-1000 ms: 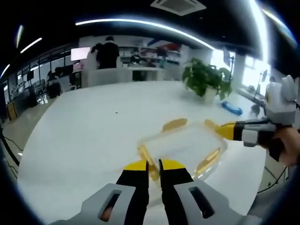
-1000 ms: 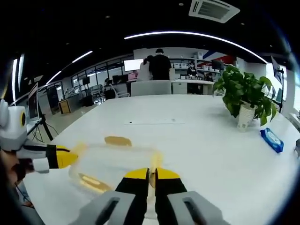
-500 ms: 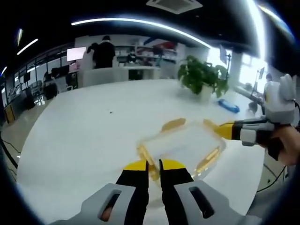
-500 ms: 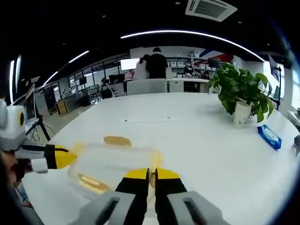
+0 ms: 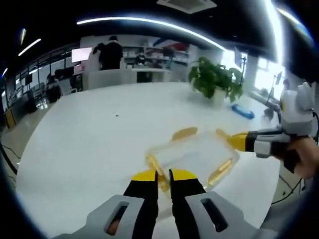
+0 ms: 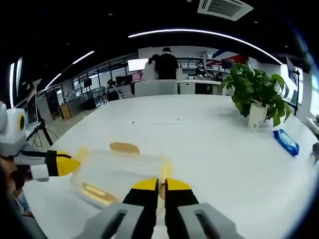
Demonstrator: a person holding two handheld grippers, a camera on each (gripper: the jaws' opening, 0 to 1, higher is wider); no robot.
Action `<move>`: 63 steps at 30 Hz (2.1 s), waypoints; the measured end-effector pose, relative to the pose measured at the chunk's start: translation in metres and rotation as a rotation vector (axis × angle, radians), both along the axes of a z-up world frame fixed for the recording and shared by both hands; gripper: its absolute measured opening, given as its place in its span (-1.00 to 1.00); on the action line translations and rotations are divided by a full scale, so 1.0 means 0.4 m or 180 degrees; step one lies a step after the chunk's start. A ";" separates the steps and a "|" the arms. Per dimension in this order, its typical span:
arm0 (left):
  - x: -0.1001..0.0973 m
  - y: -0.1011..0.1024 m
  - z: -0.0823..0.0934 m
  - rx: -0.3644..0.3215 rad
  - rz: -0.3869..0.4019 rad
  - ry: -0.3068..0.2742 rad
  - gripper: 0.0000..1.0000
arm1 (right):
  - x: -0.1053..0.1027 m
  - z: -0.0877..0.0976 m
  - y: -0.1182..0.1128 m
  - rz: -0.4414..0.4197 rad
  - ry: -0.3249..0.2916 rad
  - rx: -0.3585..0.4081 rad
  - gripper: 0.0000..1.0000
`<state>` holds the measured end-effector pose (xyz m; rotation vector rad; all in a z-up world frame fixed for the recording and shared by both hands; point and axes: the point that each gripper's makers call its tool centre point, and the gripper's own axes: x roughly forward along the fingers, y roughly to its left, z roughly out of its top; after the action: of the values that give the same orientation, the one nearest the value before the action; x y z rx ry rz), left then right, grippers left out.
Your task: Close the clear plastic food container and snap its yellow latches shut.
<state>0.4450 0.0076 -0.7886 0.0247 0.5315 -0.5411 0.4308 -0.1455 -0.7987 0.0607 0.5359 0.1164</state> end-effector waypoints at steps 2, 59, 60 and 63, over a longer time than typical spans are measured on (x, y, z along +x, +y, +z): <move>-0.003 0.002 -0.010 0.0016 0.0005 0.0016 -0.89 | 0.000 -0.002 0.001 -0.0005 0.0003 0.0019 -1.00; -0.016 0.047 -0.040 -0.0120 0.0385 0.0234 -0.51 | -0.009 -0.020 -0.049 -0.0304 -0.0011 0.0496 -0.85; -0.015 0.054 -0.040 -0.0112 0.0405 0.0229 -0.53 | -0.009 -0.017 -0.057 -0.0325 -0.0025 0.0459 -0.85; -0.013 0.069 -0.034 -0.0122 0.0469 0.0222 -0.55 | -0.004 -0.009 -0.073 -0.0347 -0.0036 0.0500 -0.85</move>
<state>0.4398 0.0352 -0.8021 -0.0696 0.5860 -0.4090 0.4291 -0.1745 -0.8023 0.2420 0.5104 0.0524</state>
